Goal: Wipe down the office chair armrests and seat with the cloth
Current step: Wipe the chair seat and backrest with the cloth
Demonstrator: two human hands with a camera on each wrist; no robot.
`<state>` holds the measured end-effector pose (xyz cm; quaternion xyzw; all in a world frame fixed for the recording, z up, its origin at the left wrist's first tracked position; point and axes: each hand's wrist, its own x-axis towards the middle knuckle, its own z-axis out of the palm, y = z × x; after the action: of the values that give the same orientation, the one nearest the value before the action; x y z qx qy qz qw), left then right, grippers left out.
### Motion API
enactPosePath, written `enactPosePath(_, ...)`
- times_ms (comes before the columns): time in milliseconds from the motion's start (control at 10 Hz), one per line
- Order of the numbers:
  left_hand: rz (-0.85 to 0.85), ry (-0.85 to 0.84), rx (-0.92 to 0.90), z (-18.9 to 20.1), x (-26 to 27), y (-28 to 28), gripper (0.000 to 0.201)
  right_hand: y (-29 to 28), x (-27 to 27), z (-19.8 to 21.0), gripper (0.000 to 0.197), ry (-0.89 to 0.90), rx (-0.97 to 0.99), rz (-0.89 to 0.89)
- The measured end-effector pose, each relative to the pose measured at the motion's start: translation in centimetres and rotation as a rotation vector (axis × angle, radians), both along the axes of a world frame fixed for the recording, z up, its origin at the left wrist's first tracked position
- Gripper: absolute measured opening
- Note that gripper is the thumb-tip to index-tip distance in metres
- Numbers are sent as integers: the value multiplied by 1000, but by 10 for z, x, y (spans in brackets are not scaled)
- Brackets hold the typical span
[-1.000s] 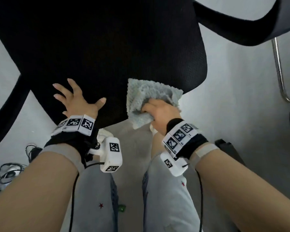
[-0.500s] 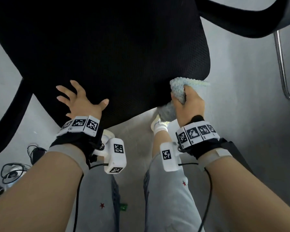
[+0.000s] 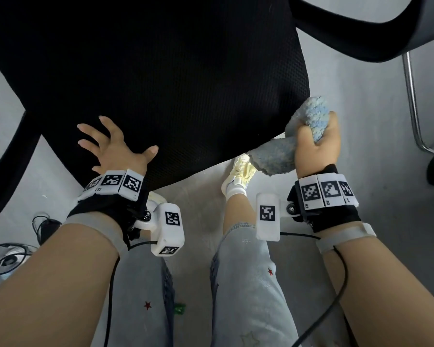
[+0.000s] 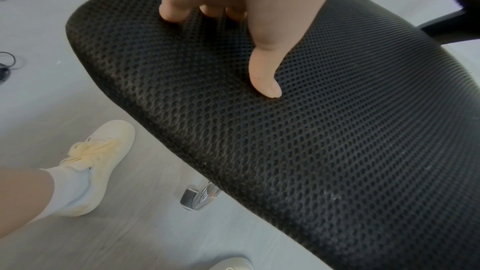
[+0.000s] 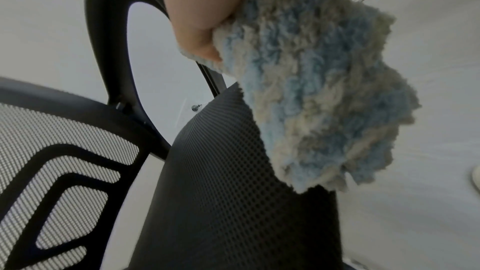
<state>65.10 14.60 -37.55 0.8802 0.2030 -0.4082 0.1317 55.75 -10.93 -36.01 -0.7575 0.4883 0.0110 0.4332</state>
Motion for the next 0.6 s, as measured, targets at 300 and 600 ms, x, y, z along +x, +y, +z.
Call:
enactPosePath(300, 10, 9, -1, 1, 1, 0, 104, 36, -4, -16, 33, 303, -29, 456)
enactPosePath(600, 9, 5, -9, 0, 1, 0, 104, 24, 3, -18, 29, 315, -187, 458)
